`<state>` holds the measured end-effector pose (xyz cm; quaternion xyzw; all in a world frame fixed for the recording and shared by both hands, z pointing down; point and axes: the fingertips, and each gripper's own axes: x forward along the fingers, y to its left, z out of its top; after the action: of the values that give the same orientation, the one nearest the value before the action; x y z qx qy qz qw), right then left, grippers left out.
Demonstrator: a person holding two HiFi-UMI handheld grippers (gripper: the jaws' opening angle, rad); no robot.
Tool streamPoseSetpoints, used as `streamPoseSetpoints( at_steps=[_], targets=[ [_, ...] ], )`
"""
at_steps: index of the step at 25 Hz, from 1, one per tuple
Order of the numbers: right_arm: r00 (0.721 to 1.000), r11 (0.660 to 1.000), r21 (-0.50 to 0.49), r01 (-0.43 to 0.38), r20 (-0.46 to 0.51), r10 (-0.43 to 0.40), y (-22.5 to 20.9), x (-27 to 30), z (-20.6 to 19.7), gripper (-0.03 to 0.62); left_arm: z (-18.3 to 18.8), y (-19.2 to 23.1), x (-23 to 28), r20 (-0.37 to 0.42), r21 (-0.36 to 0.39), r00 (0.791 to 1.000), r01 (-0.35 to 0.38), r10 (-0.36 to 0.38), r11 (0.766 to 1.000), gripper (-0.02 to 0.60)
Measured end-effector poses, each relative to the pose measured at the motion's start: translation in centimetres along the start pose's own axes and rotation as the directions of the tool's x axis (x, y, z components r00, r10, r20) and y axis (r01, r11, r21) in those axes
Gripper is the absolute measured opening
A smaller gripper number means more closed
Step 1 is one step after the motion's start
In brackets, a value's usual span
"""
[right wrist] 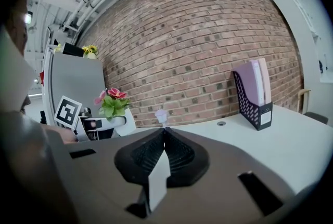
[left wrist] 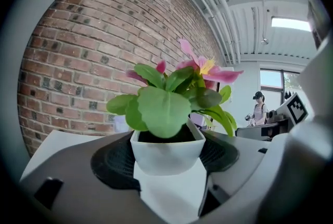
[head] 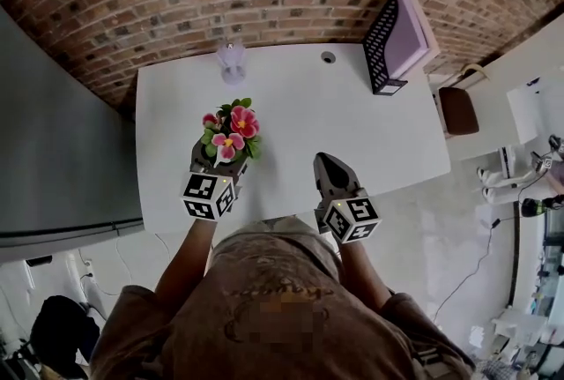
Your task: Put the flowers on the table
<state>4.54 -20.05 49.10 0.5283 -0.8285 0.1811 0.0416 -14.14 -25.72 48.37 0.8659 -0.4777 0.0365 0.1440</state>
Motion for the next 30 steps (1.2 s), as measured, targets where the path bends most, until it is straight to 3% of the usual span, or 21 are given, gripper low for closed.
streamPoseSetpoints(
  at_steps=[14,30],
  targets=[
    [0.999,0.999,0.002,-0.046,-0.012,0.046,-3.6,1.8,1.7,0.005,-1.2,0.6,5.5,-0.044,0.024,0.998,-0.044,0.045,0.999,0.36],
    [0.999,0.999,0.032,-0.001,-0.04,0.002,-6.9,1.6,0.5,0.005,-8.0,0.4,10.8,-0.141,0.042,0.99,0.0,0.006,0.999,0.36]
  ],
)
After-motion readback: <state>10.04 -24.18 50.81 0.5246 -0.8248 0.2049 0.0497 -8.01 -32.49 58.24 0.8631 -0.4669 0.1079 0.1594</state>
